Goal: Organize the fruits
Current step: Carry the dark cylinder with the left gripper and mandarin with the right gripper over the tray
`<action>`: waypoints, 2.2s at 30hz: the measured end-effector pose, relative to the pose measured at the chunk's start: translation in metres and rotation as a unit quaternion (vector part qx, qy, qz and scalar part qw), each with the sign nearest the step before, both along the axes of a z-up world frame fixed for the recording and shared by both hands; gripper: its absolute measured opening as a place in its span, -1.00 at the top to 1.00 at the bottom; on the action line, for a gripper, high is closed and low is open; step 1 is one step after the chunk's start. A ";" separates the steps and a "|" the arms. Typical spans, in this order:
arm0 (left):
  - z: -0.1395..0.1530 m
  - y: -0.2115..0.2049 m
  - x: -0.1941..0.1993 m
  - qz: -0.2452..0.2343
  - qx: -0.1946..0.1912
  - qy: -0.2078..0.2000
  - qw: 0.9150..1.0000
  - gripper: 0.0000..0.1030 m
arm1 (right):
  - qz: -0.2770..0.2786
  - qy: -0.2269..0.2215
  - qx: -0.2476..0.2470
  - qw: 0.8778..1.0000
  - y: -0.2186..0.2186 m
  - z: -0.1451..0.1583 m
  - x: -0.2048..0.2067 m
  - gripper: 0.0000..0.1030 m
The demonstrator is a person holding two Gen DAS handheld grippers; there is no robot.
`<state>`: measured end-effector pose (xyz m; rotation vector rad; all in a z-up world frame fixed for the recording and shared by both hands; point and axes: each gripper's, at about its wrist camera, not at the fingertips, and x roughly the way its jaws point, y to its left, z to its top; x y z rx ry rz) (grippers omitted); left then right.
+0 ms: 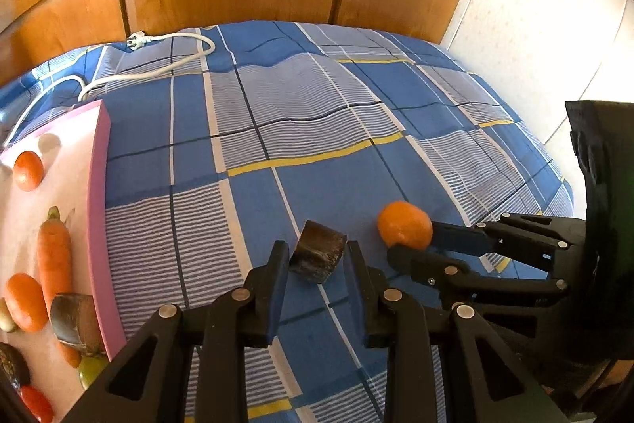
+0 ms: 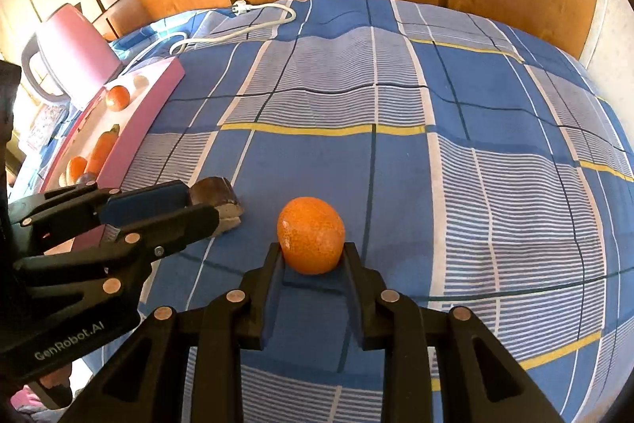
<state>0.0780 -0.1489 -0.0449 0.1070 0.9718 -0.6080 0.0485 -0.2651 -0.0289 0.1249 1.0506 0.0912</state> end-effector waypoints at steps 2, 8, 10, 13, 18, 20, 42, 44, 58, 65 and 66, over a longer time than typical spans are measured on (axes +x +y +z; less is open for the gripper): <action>-0.003 0.003 0.001 0.008 -0.015 0.006 1.000 0.42 | 0.001 -0.001 0.000 1.000 0.000 0.000 0.000 0.40; -0.016 0.009 0.006 0.023 -0.018 0.022 0.999 0.41 | 0.004 -0.011 0.002 1.000 0.000 0.001 -0.003 0.28; -0.016 0.009 0.004 0.023 -0.018 0.017 0.999 0.41 | 0.002 -0.016 -0.002 1.000 0.000 0.001 -0.003 0.28; -0.017 0.008 0.005 0.023 -0.015 0.012 1.000 0.41 | -0.002 -0.020 -0.005 1.000 -0.001 0.001 -0.001 0.27; -0.014 0.007 0.008 0.027 -0.019 0.004 0.999 0.42 | -0.009 -0.026 -0.015 1.000 0.002 0.000 0.007 0.27; -0.013 0.007 0.010 0.029 -0.021 0.000 0.999 0.42 | -0.017 -0.027 -0.016 0.999 0.001 -0.001 0.009 0.27; 0.006 0.014 -0.019 0.038 -0.020 -0.041 0.998 0.53 | -0.047 -0.036 -0.055 0.997 0.007 -0.004 0.006 0.37; 0.012 0.018 -0.022 0.044 -0.024 -0.044 0.998 0.53 | -0.045 -0.035 -0.053 0.997 0.007 -0.004 0.004 0.37; 0.041 0.064 -0.035 0.103 -0.040 -0.070 0.991 0.53 | -0.022 -0.033 -0.042 0.998 0.024 -0.002 -0.011 0.37; 0.046 0.094 -0.034 0.136 -0.048 -0.074 0.987 0.53 | 0.006 -0.029 -0.038 0.999 0.045 -0.001 -0.010 0.37; 0.046 0.098 -0.034 0.140 -0.049 -0.074 0.986 0.53 | 0.011 -0.029 -0.038 0.999 0.050 -0.001 -0.010 0.38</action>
